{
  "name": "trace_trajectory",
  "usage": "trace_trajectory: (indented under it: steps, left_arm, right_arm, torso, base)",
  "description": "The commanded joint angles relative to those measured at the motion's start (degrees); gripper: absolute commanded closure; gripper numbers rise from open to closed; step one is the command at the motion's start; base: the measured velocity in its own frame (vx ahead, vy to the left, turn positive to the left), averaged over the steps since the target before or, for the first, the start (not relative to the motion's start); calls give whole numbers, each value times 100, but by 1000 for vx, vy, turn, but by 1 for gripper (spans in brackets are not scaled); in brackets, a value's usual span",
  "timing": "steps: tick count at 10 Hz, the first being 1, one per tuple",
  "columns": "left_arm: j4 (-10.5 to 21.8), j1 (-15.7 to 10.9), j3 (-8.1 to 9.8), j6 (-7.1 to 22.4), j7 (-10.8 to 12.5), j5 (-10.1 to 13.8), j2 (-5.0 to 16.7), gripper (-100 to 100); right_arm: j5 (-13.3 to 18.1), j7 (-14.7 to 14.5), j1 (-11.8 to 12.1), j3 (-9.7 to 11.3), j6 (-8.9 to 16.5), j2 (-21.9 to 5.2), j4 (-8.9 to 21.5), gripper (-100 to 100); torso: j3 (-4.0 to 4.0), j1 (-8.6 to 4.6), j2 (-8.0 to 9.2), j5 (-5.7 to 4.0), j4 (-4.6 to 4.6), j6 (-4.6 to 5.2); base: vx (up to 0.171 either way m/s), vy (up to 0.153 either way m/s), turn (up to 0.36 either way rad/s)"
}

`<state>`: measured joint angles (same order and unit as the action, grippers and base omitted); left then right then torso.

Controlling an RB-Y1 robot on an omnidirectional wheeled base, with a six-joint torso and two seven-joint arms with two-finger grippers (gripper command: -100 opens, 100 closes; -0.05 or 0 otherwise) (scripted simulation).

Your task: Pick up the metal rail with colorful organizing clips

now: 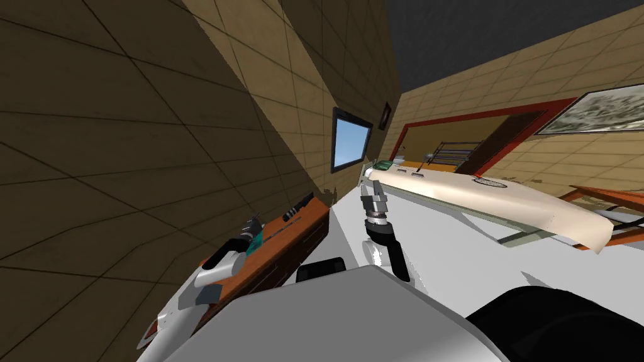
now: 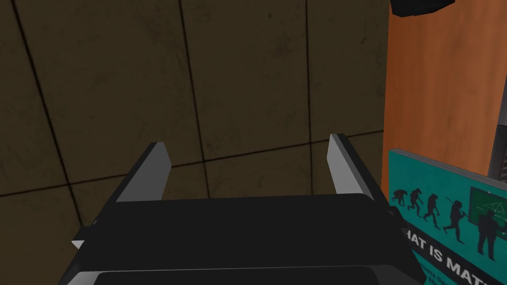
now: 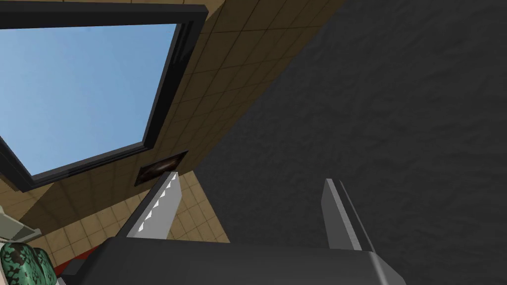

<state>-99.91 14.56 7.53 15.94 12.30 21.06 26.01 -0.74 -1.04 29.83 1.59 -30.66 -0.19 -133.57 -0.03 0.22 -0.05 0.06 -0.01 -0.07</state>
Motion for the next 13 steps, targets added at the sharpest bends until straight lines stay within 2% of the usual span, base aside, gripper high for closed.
trace_trajectory:
  steps: [1,2,3,4,5,6,7,8,9,10,11,12,13]
  left_arm:
    - [286,-84,153,286,96,131,115,-100]
    - [430,-84,153,344,96,131,115,-100]
    - [589,-173,304,567,183,235,202,-100]
    - [777,-173,304,626,183,235,202,-100]
    - [969,-261,463,837,266,332,281,-100]
    - [1126,-261,463,905,266,332,281,-100]
    - [1311,-350,630,1115,344,423,354,-100]
    - [1502,-350,630,1180,344,423,354,-100]
    - [1678,-437,804,1372,417,508,421,-100]
    - [1824,-437,804,1450,417,508,421,-100]
    - [2045,-523,985,1634,485,587,480,-100]
    - [2274,-523,985,1714,485,587,480,-100]
    - [2419,-607,1171,1901,547,658,531,-100]
  right_arm:
    - [0,0,0,0,0,0,0,0]
    - [0,0,-1,1,0,0,0,0]
    - [0,0,0,0,0,0,0,0]
    - [0,0,-1,0,0,0,0,0]
    - [0,0,0,0,0,0,0,0]
    - [0,0,-1,0,0,0,0,0]
    - [0,0,1,0,0,0,0,0]
    - [0,0,-1,0,0,0,0,0]
    - [0,0,1,-1,0,0,0,0]
    - [0,0,0,0,0,0,0,0]
    - [0,0,1,-1,0,0,0,0]
    - [0,0,0,0,0,0,0,0]
    - [0,0,1,-1,0,0,0,0]
  torso:
    - [0,0,0,0,0,0]
    - [-2,3,-4,-1,0,6]
    - [-3,2,-5,0,-1,-2]
    - [-2,4,-4,-1,0,5]
    - [-2,3,-4,0,-1,0]
    - [-1,4,-2,-1,0,5]
    - [-2,3,-4,0,-1,-4]
    - [-2,6,-4,0,0,4]
    - [-4,5,-7,1,-1,-3]
    - [-3,2,-6,-1,-1,4]
    - [-3,3,-6,-1,-1,-4]
    - [-2,7,-3,0,0,1]
    - [-2,6,-4,1,-1,-4]
  base:
    - [-16,56,-356]
    - [-12,55,-226]
    - [-23,56,-326]
    - [-22,55,-294]
    - [-31,57,-441]
    - [-26,54,-177]
    - [-28,61,-342]
    - [-19,59,-221]
    - [-26,46,-384]
    - [-31,51,-212]
    - [-39,61,-324]
    - [-36,59,-213]
    - [-36,56,-381]
